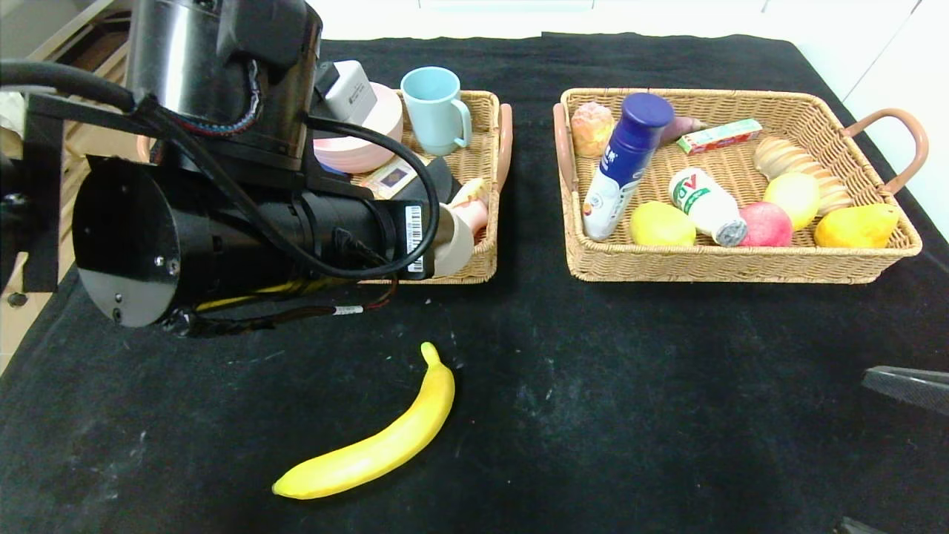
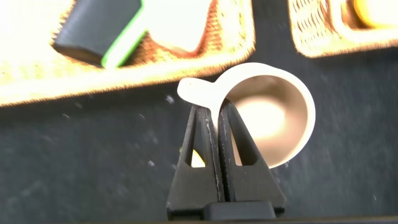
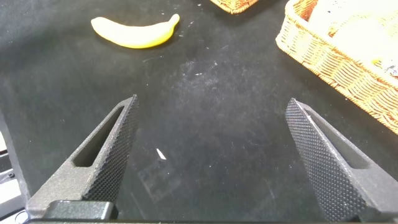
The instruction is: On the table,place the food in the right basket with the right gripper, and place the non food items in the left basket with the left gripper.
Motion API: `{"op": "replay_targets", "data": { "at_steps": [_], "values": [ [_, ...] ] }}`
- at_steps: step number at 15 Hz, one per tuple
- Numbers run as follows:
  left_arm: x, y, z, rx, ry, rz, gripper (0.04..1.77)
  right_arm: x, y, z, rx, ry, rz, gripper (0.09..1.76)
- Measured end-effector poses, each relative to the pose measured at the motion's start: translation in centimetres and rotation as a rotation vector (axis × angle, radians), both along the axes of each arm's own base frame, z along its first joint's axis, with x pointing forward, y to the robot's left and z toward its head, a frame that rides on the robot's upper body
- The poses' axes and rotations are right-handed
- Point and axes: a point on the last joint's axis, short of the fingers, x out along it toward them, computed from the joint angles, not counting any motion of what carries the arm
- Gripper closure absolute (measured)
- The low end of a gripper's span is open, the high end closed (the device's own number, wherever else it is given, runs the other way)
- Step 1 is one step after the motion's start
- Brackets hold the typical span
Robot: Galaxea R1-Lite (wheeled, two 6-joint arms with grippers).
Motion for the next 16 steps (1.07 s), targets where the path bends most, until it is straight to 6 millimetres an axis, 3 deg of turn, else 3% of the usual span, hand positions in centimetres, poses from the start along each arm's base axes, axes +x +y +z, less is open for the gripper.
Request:
{"op": "replay_targets", "data": {
  "at_steps": [4,11,16],
  "values": [
    [2.3,1.3,0.7,-0.017,-0.017,0.045,1.69,0.0,0.1,-0.1,-0.006,0.001,0.008,0.14],
    [6.8,2.3,0.2,-0.014,-0.095,0.109,1.69,0.0,0.1,-0.3,-0.014,0.003,0.013,0.14],
    [8.5,2.8,-0.1,-0.006,-0.118,0.084,1.69,0.2,0.3,-0.7,-0.036,0.008,0.012,0.14]
  ]
}}
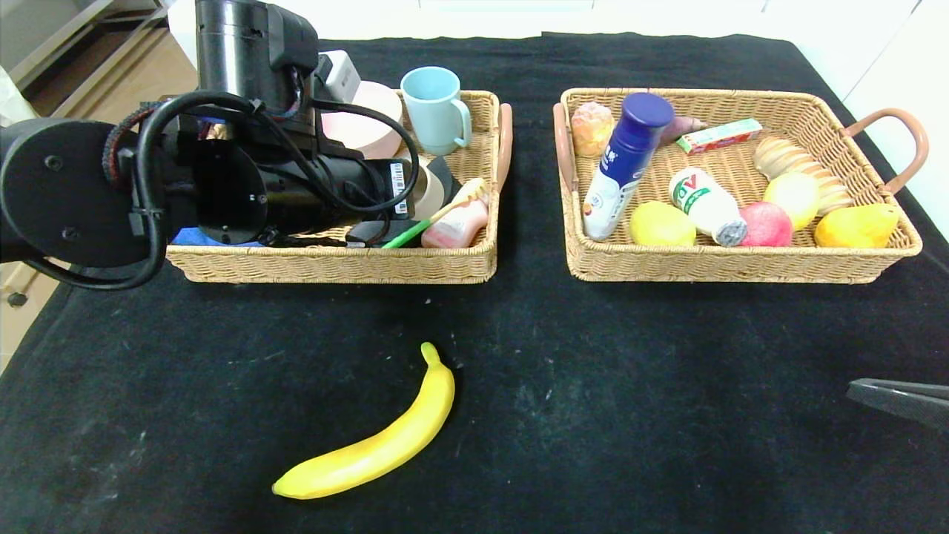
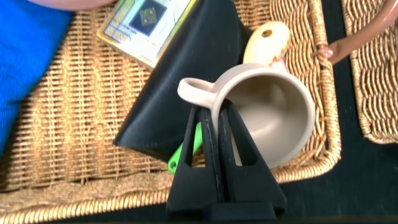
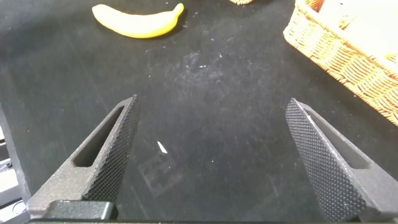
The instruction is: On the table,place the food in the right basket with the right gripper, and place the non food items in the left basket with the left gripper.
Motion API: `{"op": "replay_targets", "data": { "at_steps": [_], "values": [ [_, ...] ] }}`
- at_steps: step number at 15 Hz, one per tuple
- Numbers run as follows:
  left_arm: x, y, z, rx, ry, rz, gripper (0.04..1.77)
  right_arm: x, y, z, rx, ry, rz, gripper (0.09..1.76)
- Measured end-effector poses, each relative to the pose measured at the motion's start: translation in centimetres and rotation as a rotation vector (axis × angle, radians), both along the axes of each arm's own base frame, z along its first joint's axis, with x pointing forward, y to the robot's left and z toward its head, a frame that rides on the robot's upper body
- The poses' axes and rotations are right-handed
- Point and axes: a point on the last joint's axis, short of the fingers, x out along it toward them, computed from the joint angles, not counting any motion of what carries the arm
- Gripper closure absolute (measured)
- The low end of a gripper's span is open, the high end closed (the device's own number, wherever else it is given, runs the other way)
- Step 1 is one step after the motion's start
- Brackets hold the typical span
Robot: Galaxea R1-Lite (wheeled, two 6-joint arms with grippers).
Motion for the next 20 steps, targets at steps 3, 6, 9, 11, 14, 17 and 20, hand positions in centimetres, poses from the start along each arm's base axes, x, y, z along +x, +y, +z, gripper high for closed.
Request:
{"op": "replay_targets", "data": {
  "at_steps": [3,6,9,11,14,17,20],
  "values": [
    [0.4,0.0,-0.3,0.004,0.004,0.009,1.69,0.1,0.0,0.0,-0.002,0.002,0.001,0.14],
    [0.6,0.1,-0.4,0.006,0.006,0.019,1.17,0.1,0.0,-0.1,-0.003,0.003,0.000,0.14],
    [0.6,0.1,-0.4,0.006,0.005,0.020,0.83,0.1,0.1,-0.1,-0.005,0.004,0.001,0.14],
    [0.6,0.1,-0.4,0.006,0.005,0.019,0.66,0.1,0.1,-0.2,-0.007,0.007,0.002,0.14],
    [0.4,0.2,-0.3,0.012,0.012,0.019,0.48,0.1,0.1,-0.2,-0.009,0.009,0.004,0.14],
    [-0.6,0.7,0.2,0.045,0.005,0.009,0.36,0.1,0.2,-0.3,-0.009,0.010,0.005,0.14],
    [-2.6,1.6,0.5,0.080,0.062,-0.009,0.28,0.1,0.2,-0.2,-0.008,0.010,0.006,0.14]
  ]
}}
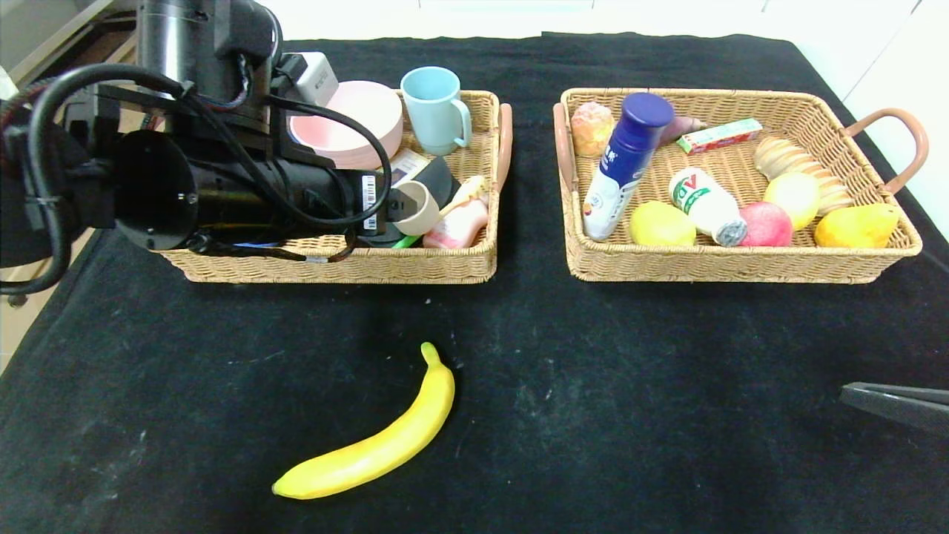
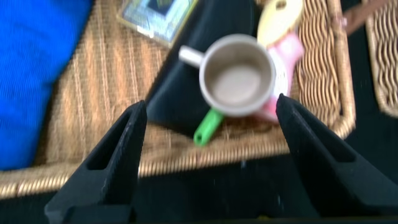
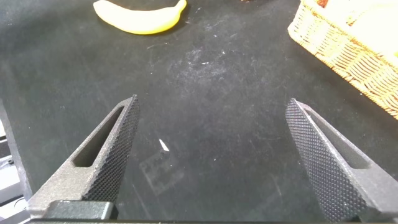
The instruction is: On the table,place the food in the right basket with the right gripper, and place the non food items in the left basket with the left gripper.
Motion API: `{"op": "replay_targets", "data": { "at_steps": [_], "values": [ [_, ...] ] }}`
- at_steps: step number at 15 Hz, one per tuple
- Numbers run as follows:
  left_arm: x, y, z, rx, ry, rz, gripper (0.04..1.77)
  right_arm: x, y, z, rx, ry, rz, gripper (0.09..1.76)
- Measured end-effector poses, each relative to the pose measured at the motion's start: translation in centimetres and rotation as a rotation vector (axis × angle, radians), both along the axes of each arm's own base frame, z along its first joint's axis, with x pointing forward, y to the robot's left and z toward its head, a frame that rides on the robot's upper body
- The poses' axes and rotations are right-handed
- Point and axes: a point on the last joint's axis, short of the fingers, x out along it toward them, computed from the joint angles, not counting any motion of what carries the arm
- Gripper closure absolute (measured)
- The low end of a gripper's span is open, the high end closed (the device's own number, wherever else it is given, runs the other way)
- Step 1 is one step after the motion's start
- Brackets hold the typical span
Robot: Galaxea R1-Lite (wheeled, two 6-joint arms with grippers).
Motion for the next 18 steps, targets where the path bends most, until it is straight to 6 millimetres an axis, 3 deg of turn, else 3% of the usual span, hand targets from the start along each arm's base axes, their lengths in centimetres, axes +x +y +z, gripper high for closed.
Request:
{"op": "replay_targets", "data": {
  "at_steps": [5,9,18],
  "values": [
    [-4.6,0.3,0.0,0.067,0.086,-0.083,0.19,0.0,0.0,0.0,0.001,-0.001,-0.001,0.14],
    [-8.1,0.2,-2.5,0.169,0.167,-0.216,0.15,0.0,0.0,0.2,0.006,-0.006,-0.006,0.14],
    [-11.8,1.5,-5.8,0.287,0.229,-0.310,0.11,1.1,-0.7,1.3,0.026,-0.022,-0.113,0.14]
  ]
}}
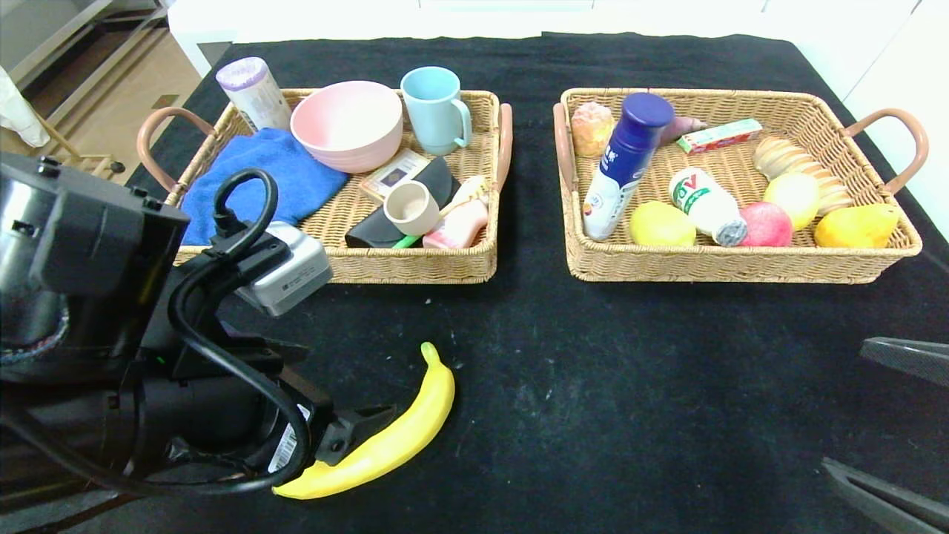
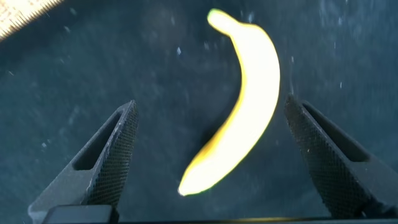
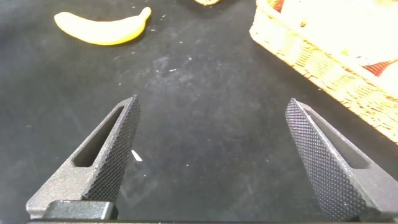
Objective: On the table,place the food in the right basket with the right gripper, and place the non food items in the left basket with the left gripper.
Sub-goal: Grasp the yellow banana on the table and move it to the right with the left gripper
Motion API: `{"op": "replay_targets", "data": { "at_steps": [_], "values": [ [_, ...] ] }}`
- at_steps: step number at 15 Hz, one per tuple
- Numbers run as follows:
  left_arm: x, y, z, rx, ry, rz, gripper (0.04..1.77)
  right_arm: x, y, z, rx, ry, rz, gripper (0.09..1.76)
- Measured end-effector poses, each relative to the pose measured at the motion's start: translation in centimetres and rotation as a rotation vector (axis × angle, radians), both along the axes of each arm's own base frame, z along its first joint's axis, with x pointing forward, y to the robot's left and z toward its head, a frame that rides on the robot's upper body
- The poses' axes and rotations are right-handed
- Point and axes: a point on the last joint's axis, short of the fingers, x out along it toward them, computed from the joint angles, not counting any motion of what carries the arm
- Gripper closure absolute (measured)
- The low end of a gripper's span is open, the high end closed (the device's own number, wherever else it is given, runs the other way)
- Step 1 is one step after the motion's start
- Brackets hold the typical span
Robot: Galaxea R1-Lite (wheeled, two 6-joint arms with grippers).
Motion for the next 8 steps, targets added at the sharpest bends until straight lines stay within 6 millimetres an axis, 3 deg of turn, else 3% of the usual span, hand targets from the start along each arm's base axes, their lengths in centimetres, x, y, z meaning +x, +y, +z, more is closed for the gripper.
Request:
{"op": "replay_targets", "data": {
  "at_steps": [8],
  "values": [
    [-0.6,-1.3,-2.7,0.100,0.068,-0.080,0.11,1.0,-0.4,0.4,-0.001,0.005,-0.069,0.14]
  ]
}}
